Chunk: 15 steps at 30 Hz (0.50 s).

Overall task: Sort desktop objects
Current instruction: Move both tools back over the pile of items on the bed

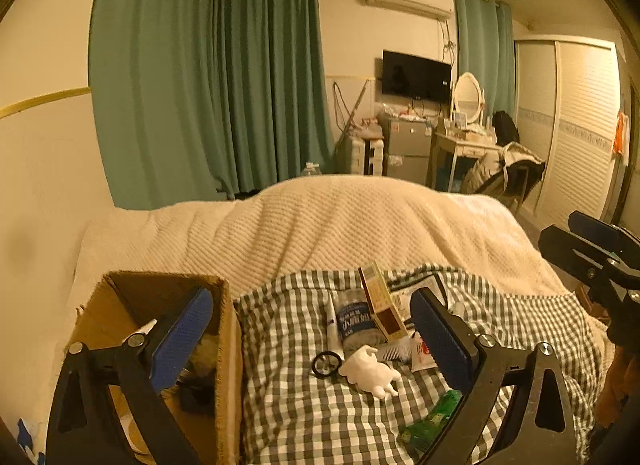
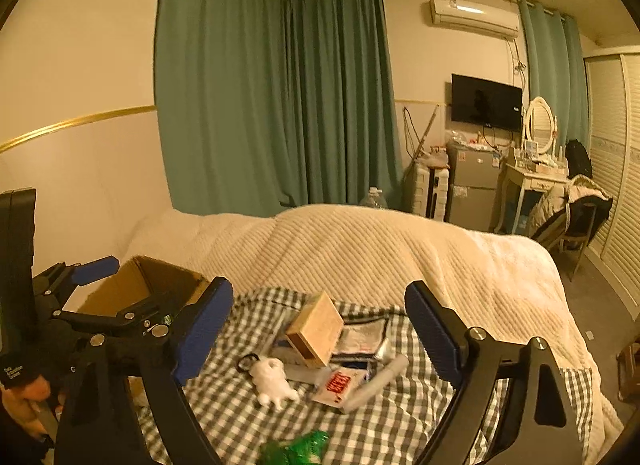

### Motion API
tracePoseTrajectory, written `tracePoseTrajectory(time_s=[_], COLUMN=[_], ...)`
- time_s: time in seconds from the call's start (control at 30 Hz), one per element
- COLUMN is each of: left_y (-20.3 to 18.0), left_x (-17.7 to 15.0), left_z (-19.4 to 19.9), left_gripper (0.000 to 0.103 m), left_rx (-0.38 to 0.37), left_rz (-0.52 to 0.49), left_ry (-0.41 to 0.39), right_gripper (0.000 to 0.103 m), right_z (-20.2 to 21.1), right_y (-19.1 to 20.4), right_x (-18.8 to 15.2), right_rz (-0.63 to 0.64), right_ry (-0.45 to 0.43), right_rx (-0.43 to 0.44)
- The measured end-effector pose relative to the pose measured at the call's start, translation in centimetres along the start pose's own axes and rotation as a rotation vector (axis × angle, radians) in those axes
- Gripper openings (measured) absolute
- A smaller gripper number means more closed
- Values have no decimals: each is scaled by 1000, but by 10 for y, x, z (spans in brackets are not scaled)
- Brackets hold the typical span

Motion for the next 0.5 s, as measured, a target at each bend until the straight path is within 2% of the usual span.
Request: tracePoseTrajectory(time_s=[0.13, 0.33, 0.5], left_y=[-8, -23, -33], left_x=[-12, -39, -64], left_z=[-19, -55, -86], left_gripper=[94, 94, 94], left_rx=[2, 9, -3], left_rz=[-18, -45, -44], left_ry=[44, 132, 226], right_gripper=[80, 73, 73], right_z=[-13, -49, -77], right_y=[-18, -33, -39], right_x=[-17, -48, -77], right_rz=[-30, -63, -69], right_ry=[40, 134, 205], right_rx=[-9, 9, 28])
Point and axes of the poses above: each gripper's, at about its wrist camera, not at the fingertips, and z roughly against the way its jaws point, y to its left, x to its top, the point moved 6 cm from there along -z, roughly the way its jaws point, and after that the axes turned 3 degrees about z, right-handed, at the moved point
